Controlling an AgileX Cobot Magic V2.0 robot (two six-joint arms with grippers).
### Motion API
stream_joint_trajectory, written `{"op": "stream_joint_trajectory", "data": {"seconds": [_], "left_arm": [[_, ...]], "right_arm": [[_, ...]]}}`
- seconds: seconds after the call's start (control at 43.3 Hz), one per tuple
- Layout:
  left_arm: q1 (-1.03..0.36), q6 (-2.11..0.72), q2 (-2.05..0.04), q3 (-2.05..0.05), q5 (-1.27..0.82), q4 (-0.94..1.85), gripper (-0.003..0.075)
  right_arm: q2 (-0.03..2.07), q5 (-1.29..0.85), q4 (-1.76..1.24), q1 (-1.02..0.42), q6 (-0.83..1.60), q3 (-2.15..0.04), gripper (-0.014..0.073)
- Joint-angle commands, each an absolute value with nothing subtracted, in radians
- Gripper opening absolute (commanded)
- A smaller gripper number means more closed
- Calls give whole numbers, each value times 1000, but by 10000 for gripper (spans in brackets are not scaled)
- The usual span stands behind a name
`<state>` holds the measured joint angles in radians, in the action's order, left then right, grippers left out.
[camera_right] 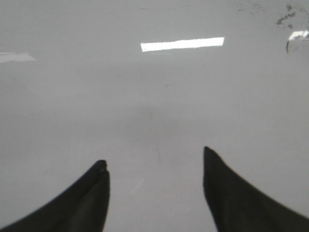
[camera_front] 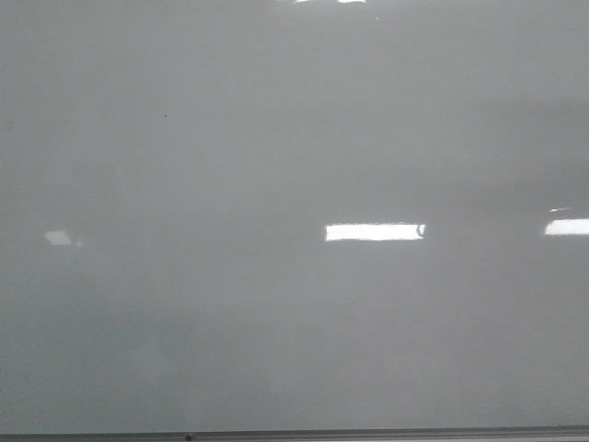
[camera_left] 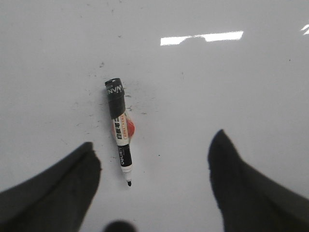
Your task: Write number 7 on whiteboard
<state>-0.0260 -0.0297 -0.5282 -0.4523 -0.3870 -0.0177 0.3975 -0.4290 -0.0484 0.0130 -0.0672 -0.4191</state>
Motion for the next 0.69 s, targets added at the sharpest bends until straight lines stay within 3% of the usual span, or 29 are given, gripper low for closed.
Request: {"op": "stream_joint_trajectory", "data": {"seconds": [0.0,0.185,0.67], "left_arm": [[-34,-22,-538,-484,-268,-19,608],[-34,-14,-646,-471,-271,-19,584],[120,61,-1273,-626,-232,-21,584]], "right_arm": [[411,-346,-44,14,-64,-456,589],[411,-345,-44,14,-64,-456,590],[411,-337,-44,14,-64,-456,590]]}}
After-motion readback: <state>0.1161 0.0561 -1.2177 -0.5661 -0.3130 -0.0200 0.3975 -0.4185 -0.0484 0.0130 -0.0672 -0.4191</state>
